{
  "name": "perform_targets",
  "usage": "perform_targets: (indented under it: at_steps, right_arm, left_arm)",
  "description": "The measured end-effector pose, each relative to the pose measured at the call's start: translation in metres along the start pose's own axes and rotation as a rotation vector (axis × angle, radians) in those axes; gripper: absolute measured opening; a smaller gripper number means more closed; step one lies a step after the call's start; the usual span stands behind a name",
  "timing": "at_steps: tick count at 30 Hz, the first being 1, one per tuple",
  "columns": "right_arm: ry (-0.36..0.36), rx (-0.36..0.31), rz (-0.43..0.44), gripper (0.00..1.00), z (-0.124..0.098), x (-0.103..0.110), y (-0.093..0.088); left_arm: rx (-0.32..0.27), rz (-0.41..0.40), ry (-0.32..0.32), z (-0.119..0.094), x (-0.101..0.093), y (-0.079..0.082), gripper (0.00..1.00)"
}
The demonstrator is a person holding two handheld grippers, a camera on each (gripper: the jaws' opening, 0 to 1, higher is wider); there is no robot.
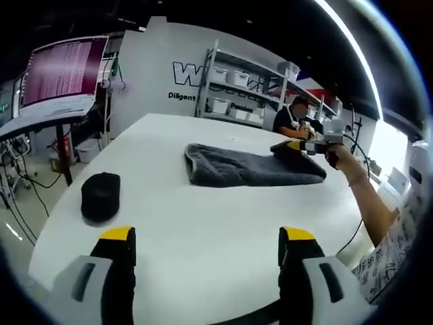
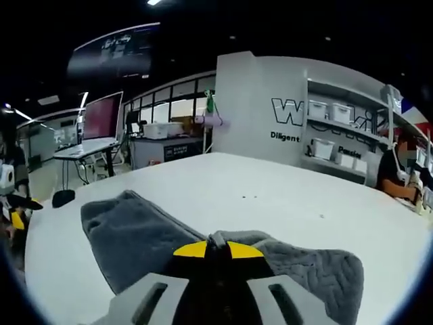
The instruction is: Fold the towel on the table until its edges align and the towel forms a compact rectangular stack.
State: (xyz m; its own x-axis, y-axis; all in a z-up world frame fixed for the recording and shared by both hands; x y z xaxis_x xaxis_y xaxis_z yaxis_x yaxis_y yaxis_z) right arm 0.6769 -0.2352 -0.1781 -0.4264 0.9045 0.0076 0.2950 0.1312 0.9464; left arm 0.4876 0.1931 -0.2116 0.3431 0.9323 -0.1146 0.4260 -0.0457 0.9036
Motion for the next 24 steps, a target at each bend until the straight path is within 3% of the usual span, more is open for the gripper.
perform_targets:
  at_steps: [24]
  right_arm:
    - [0.130, -0.063, -0.046, 0.09, 0.033, 0.060, 0.037]
  left_arm:
    - [-0.016, -0.009, 0.025, -0.014, 0.007, -0.002, 0.91]
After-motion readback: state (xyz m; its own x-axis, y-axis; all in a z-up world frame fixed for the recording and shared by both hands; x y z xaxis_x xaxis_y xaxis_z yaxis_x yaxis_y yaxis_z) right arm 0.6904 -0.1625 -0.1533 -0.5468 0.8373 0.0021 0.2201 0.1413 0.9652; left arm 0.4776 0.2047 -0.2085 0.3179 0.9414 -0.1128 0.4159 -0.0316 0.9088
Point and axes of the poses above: the point that each gripper's makers call its tool centre point, and the gripper's own axes: z roughly forward along the fingers, x roughly to its left, y roughly out of its top, the point moved 10 cm from there along -z, roughly backward along the fingers, and after that the axes turned 4 degrees about z, right-handed, at the moved point
